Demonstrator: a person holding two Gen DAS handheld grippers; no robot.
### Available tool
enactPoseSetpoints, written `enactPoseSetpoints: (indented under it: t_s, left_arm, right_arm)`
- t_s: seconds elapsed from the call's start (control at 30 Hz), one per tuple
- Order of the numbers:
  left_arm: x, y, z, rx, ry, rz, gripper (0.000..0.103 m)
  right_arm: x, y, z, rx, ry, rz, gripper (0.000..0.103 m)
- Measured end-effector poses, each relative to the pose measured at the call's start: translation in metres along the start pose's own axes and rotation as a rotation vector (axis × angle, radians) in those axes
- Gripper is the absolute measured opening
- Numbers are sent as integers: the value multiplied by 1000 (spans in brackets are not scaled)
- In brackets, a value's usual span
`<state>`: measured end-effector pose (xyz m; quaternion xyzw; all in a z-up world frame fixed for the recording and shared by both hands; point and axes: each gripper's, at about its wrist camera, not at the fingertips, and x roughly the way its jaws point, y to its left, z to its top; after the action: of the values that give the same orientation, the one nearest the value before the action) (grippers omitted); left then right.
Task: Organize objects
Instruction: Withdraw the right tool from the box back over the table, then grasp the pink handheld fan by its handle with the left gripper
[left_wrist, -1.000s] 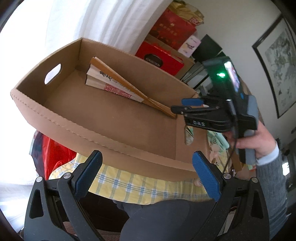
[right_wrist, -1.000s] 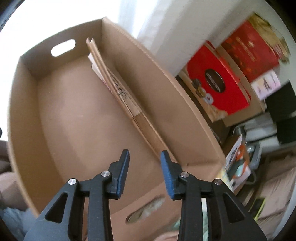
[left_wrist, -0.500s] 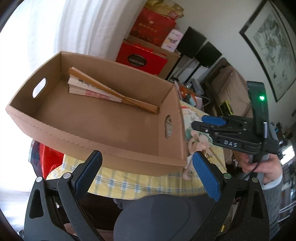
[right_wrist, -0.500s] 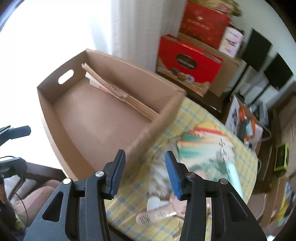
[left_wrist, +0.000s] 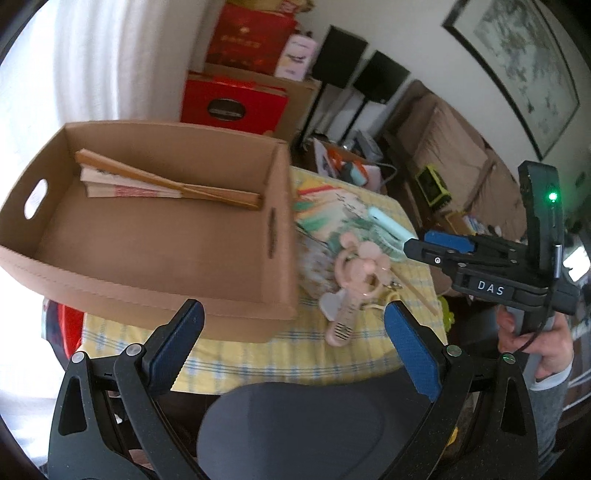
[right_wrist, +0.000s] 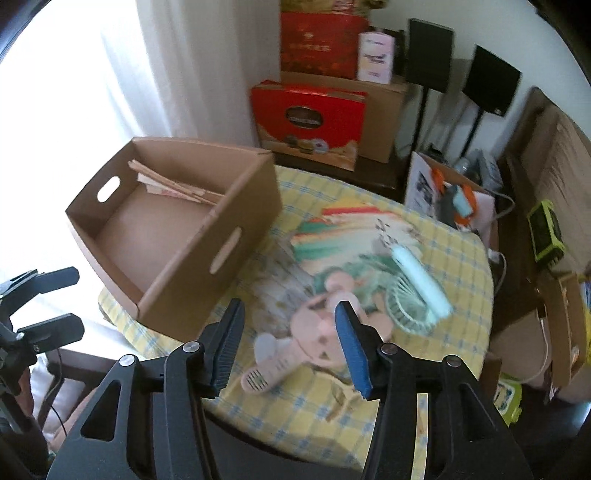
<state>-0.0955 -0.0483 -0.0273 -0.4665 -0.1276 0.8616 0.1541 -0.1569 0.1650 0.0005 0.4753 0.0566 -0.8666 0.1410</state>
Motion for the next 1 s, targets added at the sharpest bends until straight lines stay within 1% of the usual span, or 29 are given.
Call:
enactPoseSetpoints:
  t_s: [0.03,0.07,0.13,0.27,0.33,0.47,0.6,0.8,0.9,0.97,1.0]
  left_arm:
    - [1,-7,-1,10,2,-2,98]
    - [3,-12,-2,20,4,-2,98]
    - [7,-21,-4,35,12,-3,98]
    - [18,-41,-12,76,32,4,98]
    - [24,-52,-16,105,39,14,98]
    - [39,-72,-27,180,52,33,98]
    - [55,-87,-39,257,58,76,98]
    - [84,-100,-53,323,60,99,98]
    - [97,-104,-58,346,66,114,96]
    - [105,-104,-59,352,69,118,94]
    - [108,-103,-59,350,72,120,91]
  right_arm:
    - [-2,-2,-2,4,-3,-3,55]
    - [-3,-4,-5,14,-8,-6,56]
    - [-8,-11,-12,42,-14,-3,66]
    - [-11,-22,-29,75,-11,-41,68]
    - [-11,-28,-37,93,-7,-45,69]
    - [-12,-43,-54,147,-4,-34,69]
    - [-12,-61,-68,211,-8,-24,69]
    - [-7,-78,-85,284,-13,-8,69]
    - [2,-86,-91,319,-5,10,69]
    - [6,-90,-94,337,-5,16,66]
    - [9,-93,-96,349,-4,23,62]
